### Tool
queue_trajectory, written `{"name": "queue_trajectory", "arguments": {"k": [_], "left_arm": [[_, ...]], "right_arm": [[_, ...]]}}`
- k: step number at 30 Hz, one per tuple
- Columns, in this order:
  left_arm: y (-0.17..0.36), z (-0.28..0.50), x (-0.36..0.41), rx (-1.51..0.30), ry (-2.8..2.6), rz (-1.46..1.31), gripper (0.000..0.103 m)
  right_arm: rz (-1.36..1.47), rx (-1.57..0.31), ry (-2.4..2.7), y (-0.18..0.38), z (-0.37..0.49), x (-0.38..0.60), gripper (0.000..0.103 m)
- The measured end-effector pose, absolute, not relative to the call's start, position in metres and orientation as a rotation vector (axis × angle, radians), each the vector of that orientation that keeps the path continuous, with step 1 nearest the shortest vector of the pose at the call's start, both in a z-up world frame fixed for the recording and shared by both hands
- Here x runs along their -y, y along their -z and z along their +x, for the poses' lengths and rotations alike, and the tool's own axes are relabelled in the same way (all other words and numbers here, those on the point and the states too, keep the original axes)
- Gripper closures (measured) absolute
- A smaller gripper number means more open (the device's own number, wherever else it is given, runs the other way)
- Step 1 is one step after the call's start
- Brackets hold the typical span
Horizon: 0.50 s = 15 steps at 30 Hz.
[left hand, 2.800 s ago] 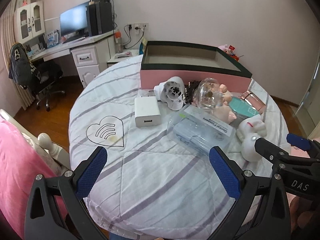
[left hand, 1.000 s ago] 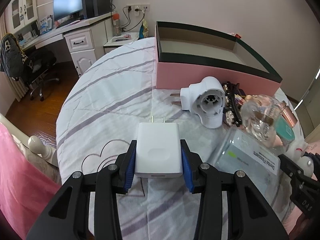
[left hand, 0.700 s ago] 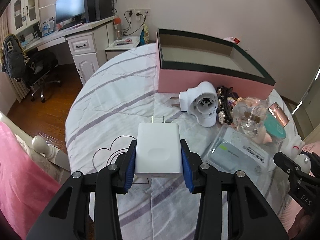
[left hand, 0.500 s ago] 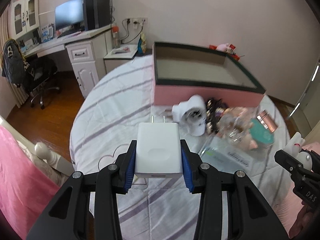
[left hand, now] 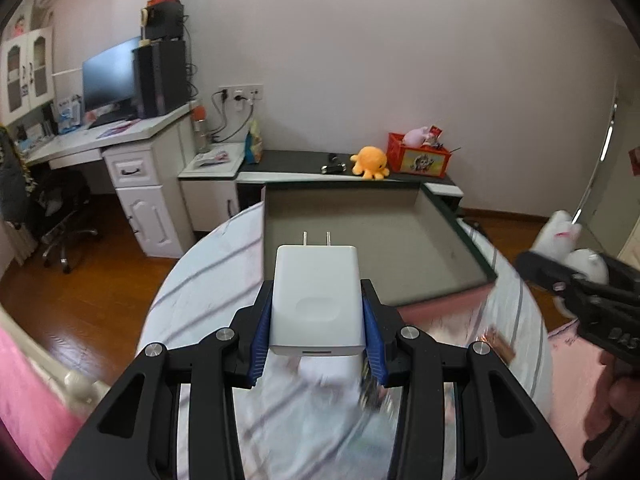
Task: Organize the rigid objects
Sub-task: 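Carry the charger and rabbit into the pink box and open both tools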
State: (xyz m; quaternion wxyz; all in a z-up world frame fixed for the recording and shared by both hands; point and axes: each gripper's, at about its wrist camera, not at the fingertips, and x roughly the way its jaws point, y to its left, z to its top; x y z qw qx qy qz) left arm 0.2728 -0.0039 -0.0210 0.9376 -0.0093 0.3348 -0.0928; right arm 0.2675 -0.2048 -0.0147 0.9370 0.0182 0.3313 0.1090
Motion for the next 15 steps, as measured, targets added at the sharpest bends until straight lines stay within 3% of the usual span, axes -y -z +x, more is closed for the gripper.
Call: {"name": "queue_trajectory", "arguments": {"k": [7,15], "left_arm": [[0.046,0.356,0.032,-0.773,0.197,0.004,0.062],[0.099,0.403,0.047,-0.894,0.176,-0.001,0.062]], "right_arm": [[0.072,-0.805,-0.229,0.048,0.367,0.207,0.045],[0.061,-0.967,-0.205,0.109,0.415,0.203,0.045]]}}
